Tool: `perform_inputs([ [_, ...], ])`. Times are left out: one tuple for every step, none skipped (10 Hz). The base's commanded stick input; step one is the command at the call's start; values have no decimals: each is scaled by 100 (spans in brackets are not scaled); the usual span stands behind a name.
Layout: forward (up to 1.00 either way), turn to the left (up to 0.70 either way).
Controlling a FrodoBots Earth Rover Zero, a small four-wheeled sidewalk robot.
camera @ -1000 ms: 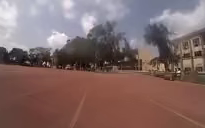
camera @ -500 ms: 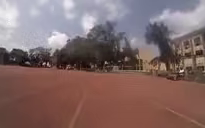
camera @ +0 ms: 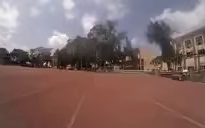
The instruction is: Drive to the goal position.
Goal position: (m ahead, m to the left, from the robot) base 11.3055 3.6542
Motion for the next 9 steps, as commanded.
perform_inputs([
  [70, 0],
  [70, 0],
  [70, 0],
  [70, 0],
  [70, 0],
  [70, 0],
  [70, 0],
  [70, 0],
  [70, 0],
])
